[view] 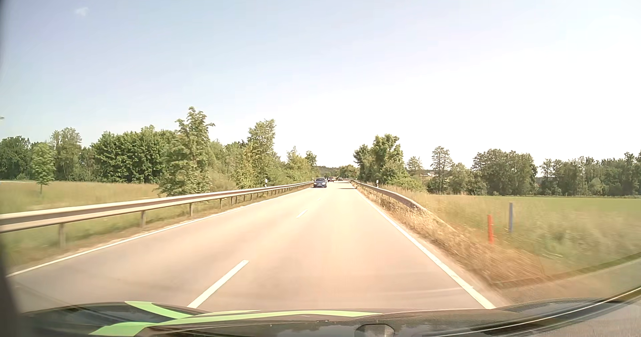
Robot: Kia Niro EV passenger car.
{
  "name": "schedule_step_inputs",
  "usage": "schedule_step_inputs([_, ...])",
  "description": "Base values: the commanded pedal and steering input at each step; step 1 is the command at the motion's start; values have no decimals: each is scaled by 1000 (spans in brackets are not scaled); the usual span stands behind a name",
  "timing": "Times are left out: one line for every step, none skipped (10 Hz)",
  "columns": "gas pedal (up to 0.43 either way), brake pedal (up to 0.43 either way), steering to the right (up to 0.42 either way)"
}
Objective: Follow the waypoints while adhering to traffic rules and regulations
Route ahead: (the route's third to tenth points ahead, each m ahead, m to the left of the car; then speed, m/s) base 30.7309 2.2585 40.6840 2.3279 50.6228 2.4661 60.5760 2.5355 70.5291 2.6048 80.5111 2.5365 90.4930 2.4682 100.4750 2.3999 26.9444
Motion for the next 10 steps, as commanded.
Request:
schedule_step_inputs([177, 0, 1])
schedule_step_inputs([169, 0, 1])
schedule_step_inputs([138, 0, 1])
schedule_step_inputs([110, 0, 0])
schedule_step_inputs([98, 0, 0])
schedule_step_inputs([98, 0, 0])
schedule_step_inputs([110, 0, 0])
schedule_step_inputs([130, 0, 0])
schedule_step_inputs([138, 0, 0])
schedule_step_inputs([138, 0, 0])
